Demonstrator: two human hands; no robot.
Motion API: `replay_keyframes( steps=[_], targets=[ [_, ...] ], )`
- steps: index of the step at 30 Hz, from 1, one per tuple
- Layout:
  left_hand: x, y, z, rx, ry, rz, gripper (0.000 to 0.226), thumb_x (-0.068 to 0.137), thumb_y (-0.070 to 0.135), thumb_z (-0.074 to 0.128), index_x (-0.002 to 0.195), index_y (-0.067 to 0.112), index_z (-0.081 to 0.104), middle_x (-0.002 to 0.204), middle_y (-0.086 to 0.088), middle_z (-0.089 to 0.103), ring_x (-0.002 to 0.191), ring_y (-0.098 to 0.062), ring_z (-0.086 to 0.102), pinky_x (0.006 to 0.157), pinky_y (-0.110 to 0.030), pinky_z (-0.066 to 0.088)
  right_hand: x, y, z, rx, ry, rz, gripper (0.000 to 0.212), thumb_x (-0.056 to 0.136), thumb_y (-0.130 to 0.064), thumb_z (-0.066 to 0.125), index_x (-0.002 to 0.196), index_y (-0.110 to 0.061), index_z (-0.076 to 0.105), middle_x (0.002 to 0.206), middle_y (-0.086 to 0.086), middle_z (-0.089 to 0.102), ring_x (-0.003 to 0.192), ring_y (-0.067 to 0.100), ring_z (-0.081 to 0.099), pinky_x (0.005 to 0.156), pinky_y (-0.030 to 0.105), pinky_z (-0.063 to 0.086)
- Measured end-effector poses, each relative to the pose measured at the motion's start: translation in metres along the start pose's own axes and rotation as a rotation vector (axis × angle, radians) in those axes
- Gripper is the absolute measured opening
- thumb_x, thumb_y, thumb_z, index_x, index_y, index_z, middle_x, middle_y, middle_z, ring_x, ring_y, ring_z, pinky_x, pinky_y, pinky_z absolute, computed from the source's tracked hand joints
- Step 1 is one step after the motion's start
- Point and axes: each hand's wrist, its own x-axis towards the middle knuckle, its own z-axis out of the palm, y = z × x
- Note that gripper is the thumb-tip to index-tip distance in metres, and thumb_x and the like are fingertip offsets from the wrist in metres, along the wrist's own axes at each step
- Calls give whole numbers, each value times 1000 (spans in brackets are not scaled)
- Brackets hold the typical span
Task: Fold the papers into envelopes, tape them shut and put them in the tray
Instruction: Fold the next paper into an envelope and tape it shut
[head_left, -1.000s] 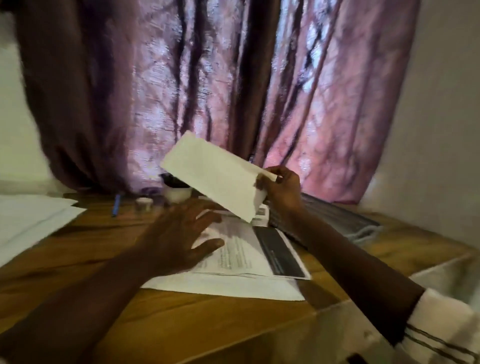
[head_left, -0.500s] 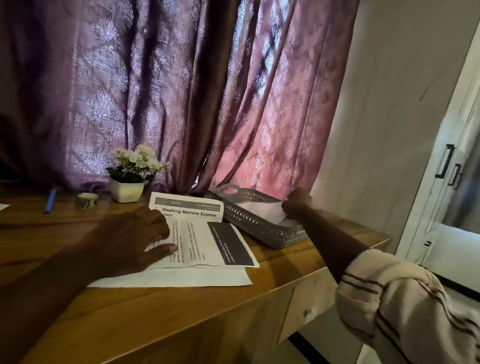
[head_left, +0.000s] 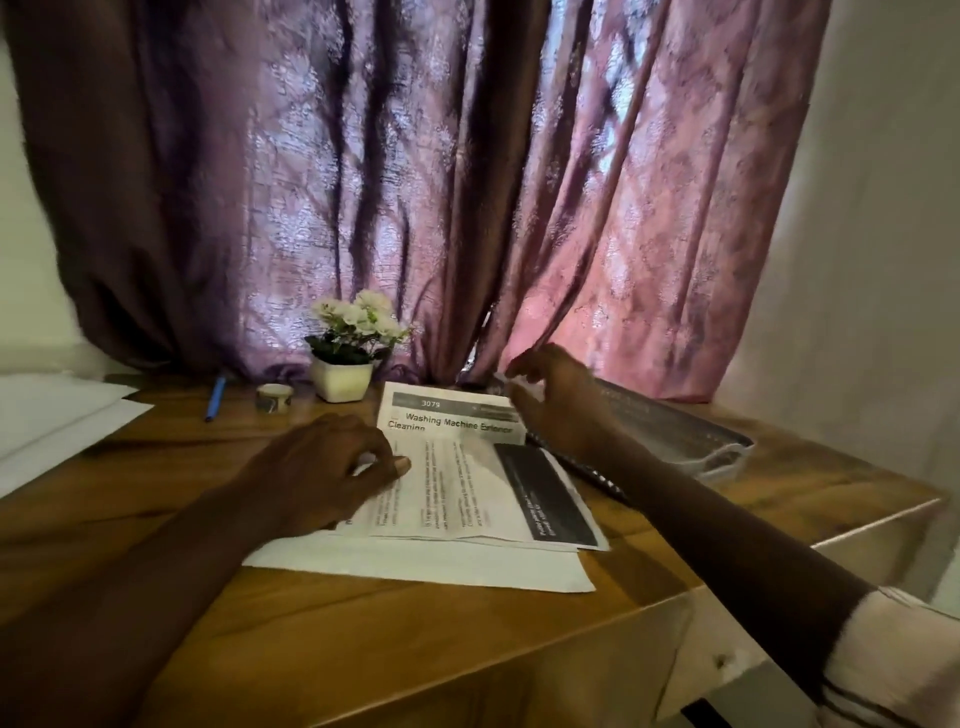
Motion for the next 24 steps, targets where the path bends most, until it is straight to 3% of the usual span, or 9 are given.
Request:
replay_keyframes(
  steps=[4,6,8,11,13,16,18,20,24],
  targets=[
    [-5,-13,-9,44,-151,-99,63,76,89,43,111,41,65,97,22,57,90,3,53,77,-28,48,18,-25,41,149,-278,78,21,93,-30,72,105,-13,75,100,5,76,92,21,71,84,37,56],
    [-6,-18,-16,69,-174,-151,72,70,92,44,114,39,65,103,21,57,96,0,52,86,-35,50,25,-32,60,244,-446,71,27,93,-38,74,103,-14,77,92,-4,75,83,6,69,78,27,52],
    [-6,-20,-23,101,-194,-232,78,64,98,41,111,41,62,106,17,56,101,-8,54,91,-41,50,31,-41,76,241,-608,68,52,88,-60,71,119,-18,73,104,-9,71,94,3,65,75,18,44],
    [-5,-27,-31,195,-225,-407,85,60,102,41,114,39,58,114,8,59,110,-18,55,94,-45,49,37,-53,101,5,-718,3,102,67,-97,51,139,-25,59,136,-3,63,120,20,61,92,30,48],
    [-2,-34,-34,273,-215,-493,86,64,98,45,121,35,57,123,4,62,113,-21,57,95,-43,50,39,-55,114,-149,-657,-61,112,60,-105,39,135,-24,61,138,2,64,121,25,60,98,39,51],
    [0,-42,-32,317,-122,-546,82,70,87,57,130,30,55,127,4,64,116,-22,59,95,-39,51,35,-51,124,60,-508,-7,81,78,-80,63,132,-19,63,120,2,69,104,15,65,86,30,53],
    [1,-47,-33,275,-90,-590,83,71,81,64,135,30,54,127,3,66,117,-24,61,97,-40,51,35,-47,129,485,-399,135,47,87,-42,80,120,-11,67,92,6,66,72,9,62,65,25,50],
    [-1,-50,-35,140,-45,-623,79,71,75,71,135,31,54,123,4,69,114,-23,64,97,-41,52,33,-47,124,889,-313,286,29,90,-15,79,113,-4,66,85,14,56,66,19,54,55,31,46],
    [-5,-48,-44,-322,89,-602,43,75,42,87,112,27,72,93,7,78,87,-13,74,83,-41,59,30,-50,112,1127,-247,292,21,91,-7,75,109,-6,64,87,7,67,69,11,68,58,25,58]
  ],
)
